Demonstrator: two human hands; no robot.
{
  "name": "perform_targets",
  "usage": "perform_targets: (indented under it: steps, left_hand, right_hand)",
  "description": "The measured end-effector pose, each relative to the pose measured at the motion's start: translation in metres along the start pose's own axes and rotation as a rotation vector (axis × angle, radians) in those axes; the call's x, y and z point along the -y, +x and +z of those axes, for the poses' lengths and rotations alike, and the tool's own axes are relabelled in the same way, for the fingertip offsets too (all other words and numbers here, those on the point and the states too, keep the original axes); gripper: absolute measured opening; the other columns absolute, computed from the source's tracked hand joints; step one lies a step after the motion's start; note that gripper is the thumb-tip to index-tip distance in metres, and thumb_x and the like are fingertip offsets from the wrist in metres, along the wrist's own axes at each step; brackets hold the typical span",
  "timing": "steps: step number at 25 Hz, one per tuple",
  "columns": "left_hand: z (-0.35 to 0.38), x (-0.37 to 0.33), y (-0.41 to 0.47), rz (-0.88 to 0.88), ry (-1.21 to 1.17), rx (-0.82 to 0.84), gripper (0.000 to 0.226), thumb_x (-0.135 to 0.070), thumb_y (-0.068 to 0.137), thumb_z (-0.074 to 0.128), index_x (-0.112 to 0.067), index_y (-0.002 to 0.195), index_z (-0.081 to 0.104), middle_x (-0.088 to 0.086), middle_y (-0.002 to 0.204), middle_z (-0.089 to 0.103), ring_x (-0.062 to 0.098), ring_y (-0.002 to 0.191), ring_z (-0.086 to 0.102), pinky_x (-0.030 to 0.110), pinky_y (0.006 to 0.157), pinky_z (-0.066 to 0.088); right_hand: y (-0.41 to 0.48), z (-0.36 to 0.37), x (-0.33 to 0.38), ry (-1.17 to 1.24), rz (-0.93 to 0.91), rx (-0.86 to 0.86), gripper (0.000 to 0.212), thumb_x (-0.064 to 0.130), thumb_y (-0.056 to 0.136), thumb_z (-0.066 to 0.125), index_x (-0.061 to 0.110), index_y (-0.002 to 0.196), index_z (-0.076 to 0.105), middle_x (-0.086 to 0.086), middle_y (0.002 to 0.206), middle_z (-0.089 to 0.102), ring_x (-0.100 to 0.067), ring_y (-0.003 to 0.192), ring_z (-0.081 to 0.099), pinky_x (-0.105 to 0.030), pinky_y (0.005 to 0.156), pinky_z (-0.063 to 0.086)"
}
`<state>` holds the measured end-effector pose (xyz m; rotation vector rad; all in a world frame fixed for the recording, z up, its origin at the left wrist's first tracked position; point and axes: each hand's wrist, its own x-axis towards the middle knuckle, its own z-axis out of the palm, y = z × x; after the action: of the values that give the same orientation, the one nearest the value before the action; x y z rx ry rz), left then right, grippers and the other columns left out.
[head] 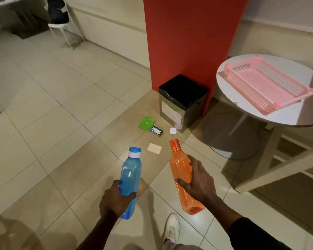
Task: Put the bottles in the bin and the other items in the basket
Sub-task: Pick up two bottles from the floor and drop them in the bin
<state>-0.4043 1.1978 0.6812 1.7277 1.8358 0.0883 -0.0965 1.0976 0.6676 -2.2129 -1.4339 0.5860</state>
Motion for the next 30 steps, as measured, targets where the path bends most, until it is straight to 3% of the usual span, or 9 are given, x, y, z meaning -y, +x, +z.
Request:
perform_targets:
  steps: [4,7,14,17,22,25,30]
  left_hand:
    - [-0.013,-0.043,0.070,0.053,0.010,0.000,0.085,-0.069,0.073,0.085,-0.022,0.137,0.054,-0.012,0.103,0.063,0.008,0.085,0.065,0.018,0.072,0.048]
    - [-0.019,-0.067,0.124,0.087,-0.008,0.000,0.084,-0.066,0.071,0.089,-0.020,0.134,0.058,-0.013,0.098,0.062,0.005,0.076,0.061,0.010,0.059,0.039]
    - [-0.029,-0.118,0.278,0.138,0.072,0.146,0.088,-0.069,0.072,0.087,-0.022,0.139,0.053,-0.008,0.106,0.065,0.017,0.091,0.069,0.031,0.078,0.054]
    - [-0.040,-0.139,0.327,0.177,0.068,0.153,0.089,-0.072,0.071,0.085,-0.023,0.138,0.054,-0.012,0.102,0.060,0.013,0.084,0.063,0.030,0.076,0.054]
    - [-0.048,-0.183,0.400,0.240,0.147,0.211,0.092,-0.078,0.066,0.084,-0.024,0.136,0.055,-0.010,0.102,0.065,0.020,0.090,0.072,0.033,0.078,0.058]
    - [-0.041,-0.213,0.433,0.241,0.163,0.233,0.090,-0.079,0.066,0.083,-0.025,0.133,0.057,-0.013,0.097,0.061,0.015,0.081,0.064,0.030,0.070,0.050]
    - [-0.015,-0.263,0.469,0.204,0.199,0.251,0.089,-0.083,0.065,0.079,-0.027,0.131,0.057,-0.016,0.091,0.062,0.012,0.077,0.065,0.029,0.069,0.052]
  right_hand:
    - [0.070,-0.003,0.008,-0.002,0.037,0.015,0.104,0.088,0.077,0.049,0.028,0.157,0.021,-0.001,0.150,0.046,-0.026,0.125,0.059,-0.047,0.092,0.055]
    - [0.122,-0.001,0.017,0.002,0.060,0.031,0.107,0.092,0.075,0.043,0.028,0.157,0.022,0.001,0.150,0.047,-0.024,0.125,0.060,-0.047,0.094,0.057]
    - [0.245,0.006,0.030,-0.041,0.182,-0.006,0.112,0.095,0.072,0.039,0.029,0.159,0.019,0.003,0.154,0.043,-0.025,0.128,0.058,-0.048,0.098,0.057]
    - [0.285,-0.004,0.045,-0.062,0.208,-0.046,0.108,0.092,0.074,0.044,0.031,0.159,0.017,0.002,0.153,0.045,-0.026,0.126,0.059,-0.044,0.095,0.057]
    - [0.352,-0.018,0.052,-0.036,0.258,-0.182,0.099,0.085,0.079,0.057,0.034,0.154,0.016,-0.002,0.151,0.048,-0.032,0.121,0.063,-0.049,0.090,0.058]
    - [0.392,-0.025,0.046,0.003,0.303,-0.217,0.098,0.085,0.079,0.058,0.035,0.153,0.017,-0.001,0.151,0.048,-0.032,0.119,0.064,-0.048,0.086,0.058]
    - [0.458,-0.039,0.011,0.043,0.316,-0.175,0.110,0.098,0.071,0.042,0.028,0.154,0.026,-0.002,0.148,0.051,-0.031,0.120,0.065,-0.050,0.090,0.059]
